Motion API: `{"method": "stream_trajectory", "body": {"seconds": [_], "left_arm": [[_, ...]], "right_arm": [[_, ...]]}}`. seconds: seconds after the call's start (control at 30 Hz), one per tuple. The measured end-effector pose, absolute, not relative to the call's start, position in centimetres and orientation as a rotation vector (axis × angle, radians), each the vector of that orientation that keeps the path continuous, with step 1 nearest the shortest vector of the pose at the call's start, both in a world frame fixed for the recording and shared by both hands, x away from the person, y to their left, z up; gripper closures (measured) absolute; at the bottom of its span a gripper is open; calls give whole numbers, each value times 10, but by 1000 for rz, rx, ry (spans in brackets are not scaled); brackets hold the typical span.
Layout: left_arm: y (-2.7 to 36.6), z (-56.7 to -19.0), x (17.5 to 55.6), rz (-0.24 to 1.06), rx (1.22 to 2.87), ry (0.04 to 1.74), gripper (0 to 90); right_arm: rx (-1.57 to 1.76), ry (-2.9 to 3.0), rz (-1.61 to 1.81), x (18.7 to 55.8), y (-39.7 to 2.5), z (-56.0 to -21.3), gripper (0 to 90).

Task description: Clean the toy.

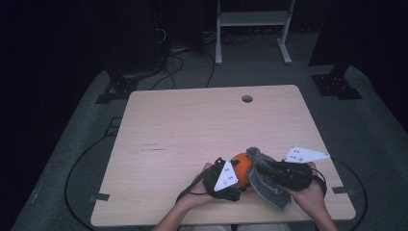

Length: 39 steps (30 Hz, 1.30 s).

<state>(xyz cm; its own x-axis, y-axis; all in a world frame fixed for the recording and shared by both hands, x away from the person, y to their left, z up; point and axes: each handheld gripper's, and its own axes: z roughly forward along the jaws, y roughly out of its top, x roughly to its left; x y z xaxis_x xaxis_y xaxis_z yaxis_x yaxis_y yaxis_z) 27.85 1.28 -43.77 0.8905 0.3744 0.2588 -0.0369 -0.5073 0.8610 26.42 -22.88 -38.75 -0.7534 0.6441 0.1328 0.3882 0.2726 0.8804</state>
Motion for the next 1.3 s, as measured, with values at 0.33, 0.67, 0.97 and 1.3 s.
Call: {"method": "stream_trajectory", "body": {"seconds": [0.33,0.67,0.97,1.3], "left_arm": [[19,-435,284,543,2037,253,328],[41,-420,294,715,2122,431,312],[55,-413,294,379,2178,280,231],[47,-388,326,369,2164,209,181]], "right_arm": [[947,2300,1493,271,-226,-385,754],[1050,2302,1560,324,-192,-380,756],[1077,2425,1515,319,-210,-411,753],[985,2512,1585,299,-230,-431,747]]}}
